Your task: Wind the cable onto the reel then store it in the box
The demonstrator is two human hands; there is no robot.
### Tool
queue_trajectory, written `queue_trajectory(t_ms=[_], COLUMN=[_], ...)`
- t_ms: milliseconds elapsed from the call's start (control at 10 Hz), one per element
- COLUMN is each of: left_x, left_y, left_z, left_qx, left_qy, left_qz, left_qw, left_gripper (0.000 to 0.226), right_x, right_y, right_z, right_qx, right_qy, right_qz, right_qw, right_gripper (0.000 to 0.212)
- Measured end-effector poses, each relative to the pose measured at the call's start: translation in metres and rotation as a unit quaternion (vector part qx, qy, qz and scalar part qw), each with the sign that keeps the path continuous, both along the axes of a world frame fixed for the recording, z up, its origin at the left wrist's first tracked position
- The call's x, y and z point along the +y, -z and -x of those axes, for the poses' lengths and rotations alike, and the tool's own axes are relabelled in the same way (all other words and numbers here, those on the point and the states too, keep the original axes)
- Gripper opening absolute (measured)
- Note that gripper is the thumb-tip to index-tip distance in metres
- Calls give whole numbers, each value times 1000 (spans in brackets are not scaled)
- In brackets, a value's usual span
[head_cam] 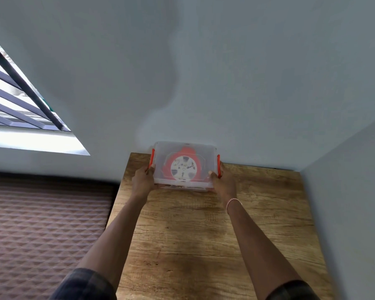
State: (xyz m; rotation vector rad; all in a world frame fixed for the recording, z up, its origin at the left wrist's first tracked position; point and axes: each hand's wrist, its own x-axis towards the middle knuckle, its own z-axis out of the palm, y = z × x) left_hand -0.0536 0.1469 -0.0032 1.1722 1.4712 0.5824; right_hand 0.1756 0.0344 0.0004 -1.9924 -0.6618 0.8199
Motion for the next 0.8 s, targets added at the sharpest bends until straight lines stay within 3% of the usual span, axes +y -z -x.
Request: queue_trajectory(t_ms=[200, 300, 400, 500, 700, 800], left_x=[0, -2, -12, -19, -37, -53], left_y=[-2, -4, -9, -15, -40, -70], left_z=[2, 4, 7, 7, -3, -22], left_qx=[11, 89, 235, 262, 288, 285], left_qy=[19, 59, 96, 103, 101, 104], left_qz=[-13, -73, -223, -271, -349, -411], left_qw=[1000, 992, 941, 921, 886, 860], left_gripper=[35, 40, 44, 42, 57, 65], right_x=[0, -3, -14, -26, -41, -44], right_y=[-7, -11, -19, -24, -45, -68], right_z=[1, 1, 1, 0, -18, -32], right_qx=[-30, -80, -149, -198, -292, -388], right_qy=[-22, -56, -80, -76, -82, -81], right_qz=[21, 39, 58, 75, 30, -4], right_qw=[999, 994, 984, 974, 952, 918], right_gripper=[51, 50, 46, 55, 65, 74])
